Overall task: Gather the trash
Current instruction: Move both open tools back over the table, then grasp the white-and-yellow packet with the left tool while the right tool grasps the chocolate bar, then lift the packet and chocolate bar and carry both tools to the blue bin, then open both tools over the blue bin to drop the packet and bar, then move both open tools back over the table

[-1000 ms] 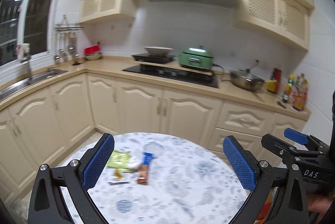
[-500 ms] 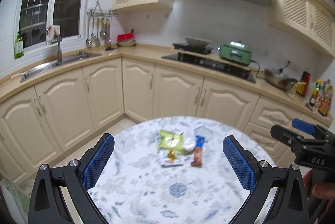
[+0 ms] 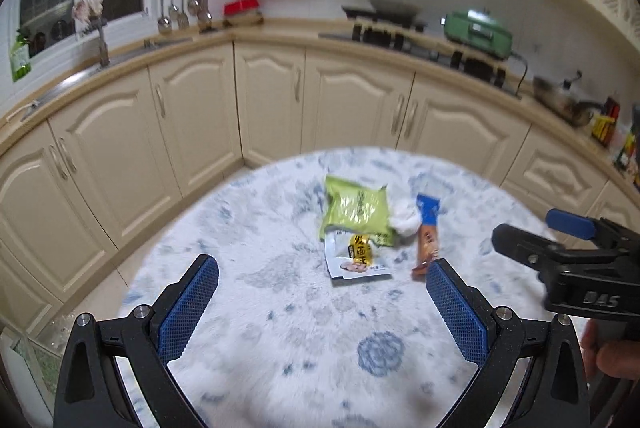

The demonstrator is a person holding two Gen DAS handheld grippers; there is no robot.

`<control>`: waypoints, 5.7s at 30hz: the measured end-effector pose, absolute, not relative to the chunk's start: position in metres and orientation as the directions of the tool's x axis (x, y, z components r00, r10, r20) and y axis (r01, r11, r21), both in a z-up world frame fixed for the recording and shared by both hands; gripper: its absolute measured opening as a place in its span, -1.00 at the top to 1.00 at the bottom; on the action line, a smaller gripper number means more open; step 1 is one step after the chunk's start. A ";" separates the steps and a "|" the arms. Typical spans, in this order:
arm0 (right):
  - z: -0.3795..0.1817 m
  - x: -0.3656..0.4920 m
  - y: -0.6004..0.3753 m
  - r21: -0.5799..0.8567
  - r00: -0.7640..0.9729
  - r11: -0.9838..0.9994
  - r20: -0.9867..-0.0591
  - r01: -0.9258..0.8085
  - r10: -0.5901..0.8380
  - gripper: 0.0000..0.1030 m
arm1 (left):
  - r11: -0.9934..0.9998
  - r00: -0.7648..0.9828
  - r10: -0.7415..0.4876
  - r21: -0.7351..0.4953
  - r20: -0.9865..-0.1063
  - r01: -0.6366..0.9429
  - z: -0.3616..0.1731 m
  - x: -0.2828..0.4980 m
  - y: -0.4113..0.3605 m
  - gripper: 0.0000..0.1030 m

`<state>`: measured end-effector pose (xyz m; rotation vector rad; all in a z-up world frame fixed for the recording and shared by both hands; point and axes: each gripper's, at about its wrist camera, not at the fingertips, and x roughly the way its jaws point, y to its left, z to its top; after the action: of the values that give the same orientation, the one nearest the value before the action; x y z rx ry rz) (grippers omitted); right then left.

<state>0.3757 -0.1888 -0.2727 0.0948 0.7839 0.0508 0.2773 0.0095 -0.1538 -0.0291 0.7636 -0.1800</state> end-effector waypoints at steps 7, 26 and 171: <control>-0.294 0.400 -0.206 0.120 0.674 0.992 -0.736 0.032 0.067 -1.00 | 0.983 0.631 -0.170 -0.082 -0.757 0.166 -0.200 0.364 -0.014 -0.96; -0.340 0.455 -0.178 0.097 0.598 0.995 -0.795 -0.036 0.099 -0.12 | 0.959 0.588 -0.248 -0.109 -0.770 0.261 -0.231 0.445 -0.029 0.11; -0.210 0.220 -0.339 0.281 0.835 0.940 -0.551 0.196 -0.009 -1.00 | 0.938 0.769 -0.309 -0.046 -0.560 0.343 -0.065 0.185 -0.119 -0.97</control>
<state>0.2195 -0.3385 -0.2103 0.3364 0.5755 -0.1109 0.1849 -0.1186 -0.0646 0.0598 0.5967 -0.3538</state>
